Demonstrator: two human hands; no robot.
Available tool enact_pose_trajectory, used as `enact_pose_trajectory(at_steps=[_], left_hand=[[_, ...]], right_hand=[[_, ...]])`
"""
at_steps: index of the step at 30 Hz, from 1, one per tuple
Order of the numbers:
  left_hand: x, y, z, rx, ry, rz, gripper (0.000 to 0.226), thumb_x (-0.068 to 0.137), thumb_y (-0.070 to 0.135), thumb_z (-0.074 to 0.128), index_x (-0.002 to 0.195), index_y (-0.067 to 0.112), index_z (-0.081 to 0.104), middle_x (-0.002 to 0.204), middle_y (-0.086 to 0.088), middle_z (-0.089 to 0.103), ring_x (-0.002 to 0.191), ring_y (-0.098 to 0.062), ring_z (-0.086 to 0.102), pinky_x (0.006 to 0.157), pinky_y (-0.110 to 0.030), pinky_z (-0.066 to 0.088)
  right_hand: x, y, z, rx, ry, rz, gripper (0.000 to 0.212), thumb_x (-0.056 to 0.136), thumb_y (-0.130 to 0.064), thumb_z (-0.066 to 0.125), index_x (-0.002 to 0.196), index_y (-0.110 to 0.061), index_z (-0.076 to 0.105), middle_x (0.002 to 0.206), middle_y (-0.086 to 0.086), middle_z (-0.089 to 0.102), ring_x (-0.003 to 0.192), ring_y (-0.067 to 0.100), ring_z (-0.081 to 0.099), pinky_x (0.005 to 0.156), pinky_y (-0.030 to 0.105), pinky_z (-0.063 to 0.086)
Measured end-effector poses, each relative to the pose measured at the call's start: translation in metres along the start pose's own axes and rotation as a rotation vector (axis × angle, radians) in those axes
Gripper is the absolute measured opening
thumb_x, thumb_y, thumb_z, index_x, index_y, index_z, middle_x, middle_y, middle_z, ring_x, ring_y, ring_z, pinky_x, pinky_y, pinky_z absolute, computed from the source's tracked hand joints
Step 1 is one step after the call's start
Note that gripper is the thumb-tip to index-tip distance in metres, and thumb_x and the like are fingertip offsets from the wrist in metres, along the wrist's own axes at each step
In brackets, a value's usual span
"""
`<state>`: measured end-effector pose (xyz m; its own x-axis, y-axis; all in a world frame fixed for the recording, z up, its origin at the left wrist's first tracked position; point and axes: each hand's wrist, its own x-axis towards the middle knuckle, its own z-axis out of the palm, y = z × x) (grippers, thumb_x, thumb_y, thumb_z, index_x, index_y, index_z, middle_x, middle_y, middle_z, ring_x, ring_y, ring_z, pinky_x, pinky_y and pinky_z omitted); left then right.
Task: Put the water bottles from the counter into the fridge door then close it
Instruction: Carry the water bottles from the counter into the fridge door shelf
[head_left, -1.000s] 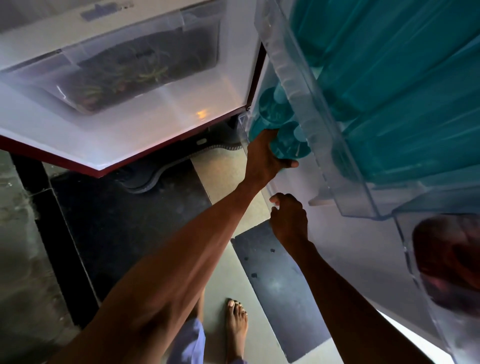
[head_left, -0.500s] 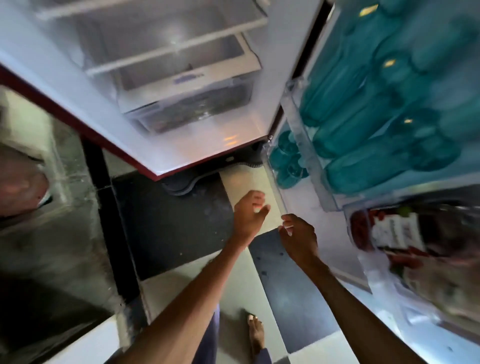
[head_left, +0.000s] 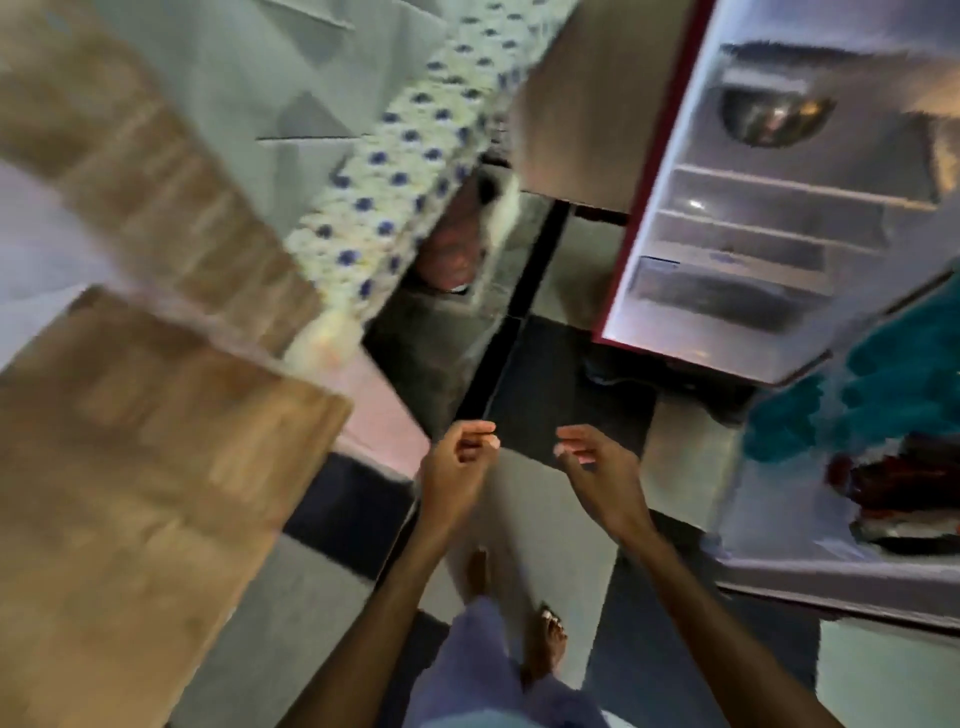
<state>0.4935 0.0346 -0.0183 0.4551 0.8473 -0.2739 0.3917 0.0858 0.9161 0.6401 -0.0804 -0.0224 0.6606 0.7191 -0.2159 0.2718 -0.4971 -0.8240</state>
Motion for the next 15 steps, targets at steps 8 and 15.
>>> enact_pose_trajectory(at_steps=[8,15], left_hand=[[-0.118,-0.044,-0.227,-0.142,0.47,0.003,0.012,0.088,0.013,0.068,0.096,0.022,0.071,0.093,0.008,0.074,0.085,-0.004,0.068,0.077,-0.019,0.054],[-0.183,-0.124,-0.435,-0.256,0.994,-0.024,0.016,0.084,0.003,0.069,0.097,0.013,0.067,0.087,0.005,0.069,0.073,0.003,0.061,0.071,-0.017,0.049]], right_hand=[[-0.088,-0.148,0.163,-0.038,-0.322,-0.317,0.019,0.088,-0.019,0.064,0.106,-0.02,0.069,0.082,-0.009,0.069,0.077,0.005,0.067,0.073,0.019,0.051],[-0.152,-0.25,0.36,-0.217,-0.521,-0.607,0.026,0.086,-0.018,0.065,0.112,-0.017,0.066,0.098,-0.002,0.072,0.087,0.014,0.066,0.079,0.032,0.055]])
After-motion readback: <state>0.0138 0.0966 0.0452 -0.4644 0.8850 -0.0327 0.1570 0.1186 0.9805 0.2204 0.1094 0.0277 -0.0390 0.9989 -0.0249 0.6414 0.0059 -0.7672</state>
